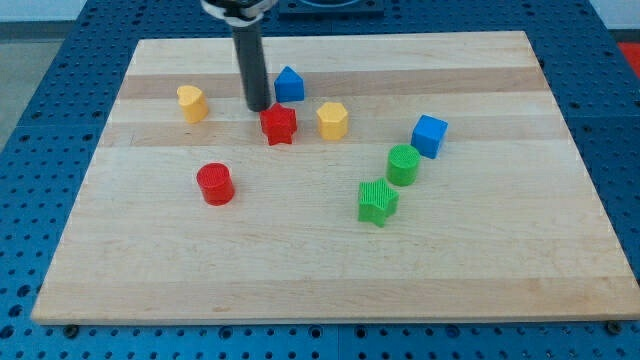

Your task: Place the hexagon and the red star at the center of the board

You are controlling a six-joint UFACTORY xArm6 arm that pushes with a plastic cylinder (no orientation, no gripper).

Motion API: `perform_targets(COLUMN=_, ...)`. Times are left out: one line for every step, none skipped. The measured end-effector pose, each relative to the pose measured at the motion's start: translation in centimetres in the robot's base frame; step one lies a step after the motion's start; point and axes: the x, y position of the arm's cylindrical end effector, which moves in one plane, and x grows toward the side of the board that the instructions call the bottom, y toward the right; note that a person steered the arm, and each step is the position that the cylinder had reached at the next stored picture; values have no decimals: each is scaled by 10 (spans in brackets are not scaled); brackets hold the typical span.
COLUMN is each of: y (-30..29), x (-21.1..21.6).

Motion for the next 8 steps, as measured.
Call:
perform_targets(y=-19, x=16)
perform_targets(y=-20, x=39)
perform_targets(y=-7, x=44)
perform_targets(y=19, x=44)
perform_targets(y=37, x=44)
perform_targets(y=23, x=48)
perform_targets(y=-47, x=61)
perform_targets(y=-116, x=65)
